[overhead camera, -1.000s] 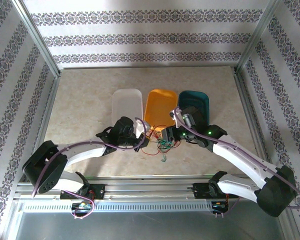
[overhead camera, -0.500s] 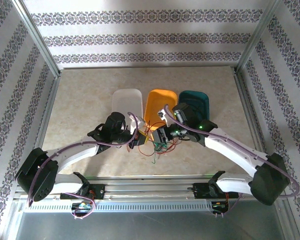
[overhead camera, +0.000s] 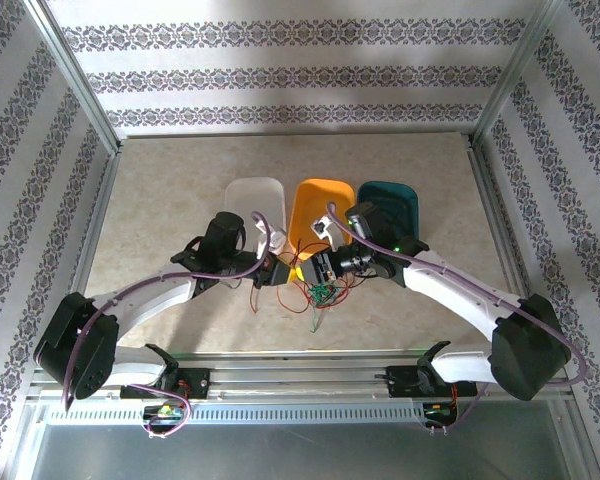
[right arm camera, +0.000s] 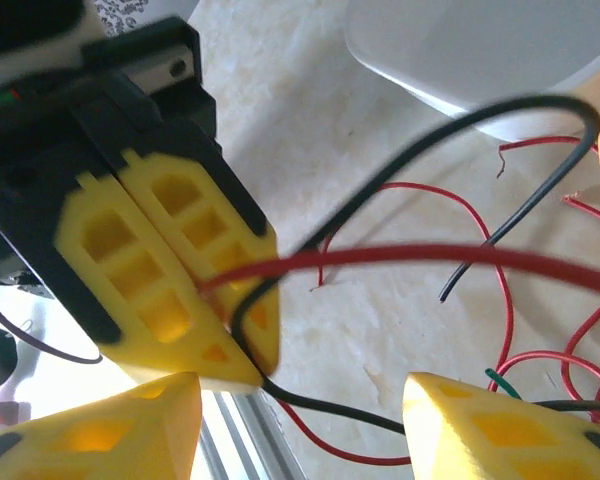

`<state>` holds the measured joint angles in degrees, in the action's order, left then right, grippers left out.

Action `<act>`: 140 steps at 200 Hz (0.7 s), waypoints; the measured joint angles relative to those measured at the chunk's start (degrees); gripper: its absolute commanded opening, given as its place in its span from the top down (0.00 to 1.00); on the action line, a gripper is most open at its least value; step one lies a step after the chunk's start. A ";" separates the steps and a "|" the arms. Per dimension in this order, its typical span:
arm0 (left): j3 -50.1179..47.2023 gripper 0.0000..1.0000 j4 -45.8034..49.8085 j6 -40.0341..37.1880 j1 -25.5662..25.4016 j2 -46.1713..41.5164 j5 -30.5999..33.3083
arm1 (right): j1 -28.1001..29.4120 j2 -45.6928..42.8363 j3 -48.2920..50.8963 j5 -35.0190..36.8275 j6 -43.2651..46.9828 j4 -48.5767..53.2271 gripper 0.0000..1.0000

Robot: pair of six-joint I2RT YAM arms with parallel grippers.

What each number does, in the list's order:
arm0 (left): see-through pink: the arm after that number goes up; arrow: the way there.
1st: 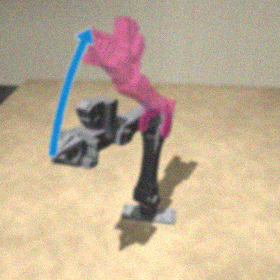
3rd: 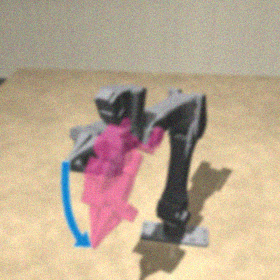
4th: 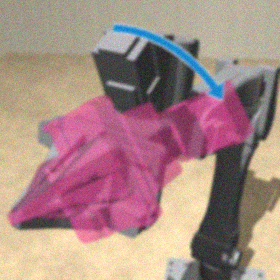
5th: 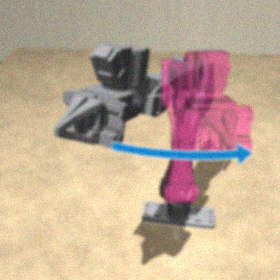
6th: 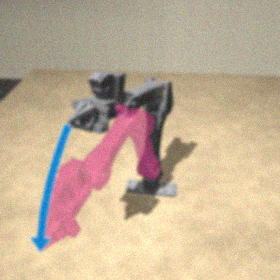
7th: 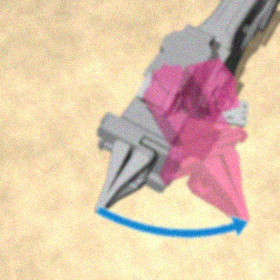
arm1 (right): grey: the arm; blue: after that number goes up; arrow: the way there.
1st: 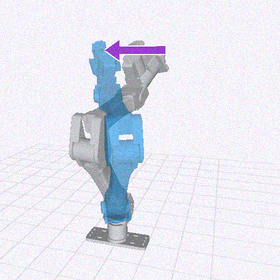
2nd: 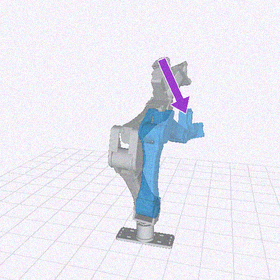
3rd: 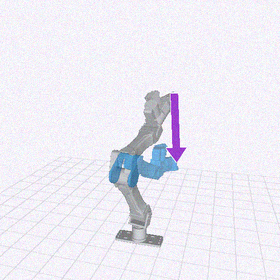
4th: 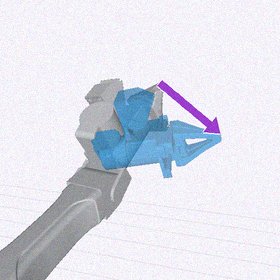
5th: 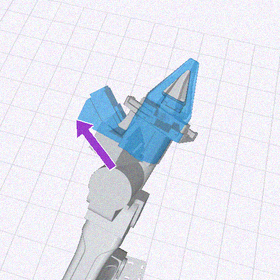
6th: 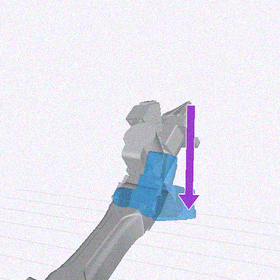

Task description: Untangle the cables

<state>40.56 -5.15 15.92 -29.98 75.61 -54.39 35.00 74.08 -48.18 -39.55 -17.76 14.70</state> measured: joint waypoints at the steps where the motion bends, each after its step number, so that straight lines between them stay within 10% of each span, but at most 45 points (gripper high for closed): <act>1: 0.02 1.00 0.00 0.02 0.04 0.02 -0.09 | 0.00 0.00 0.09 0.00 0.00 0.02 0.44; 83: 2.89 1.00 -0.85 3.15 2.36 3.87 -7.87 | 3.30 1.70 1.40 6.25 1.92 -1.40 0.47; 108: 2.89 1.00 -0.85 3.48 2.71 3.96 -7.23 | 3.98 3.48 0.98 7.21 2.73 -2.49 0.85; 140: 2.89 0.53 -0.48 2.54 3.10 3.72 -5.75 | 4.50 3.48 1.01 10.64 2.38 -3.87 1.00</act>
<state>43.44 -5.63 18.46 -26.87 79.33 -60.14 39.51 77.56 -47.18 -28.91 -15.38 10.83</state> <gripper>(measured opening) 0.328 0.044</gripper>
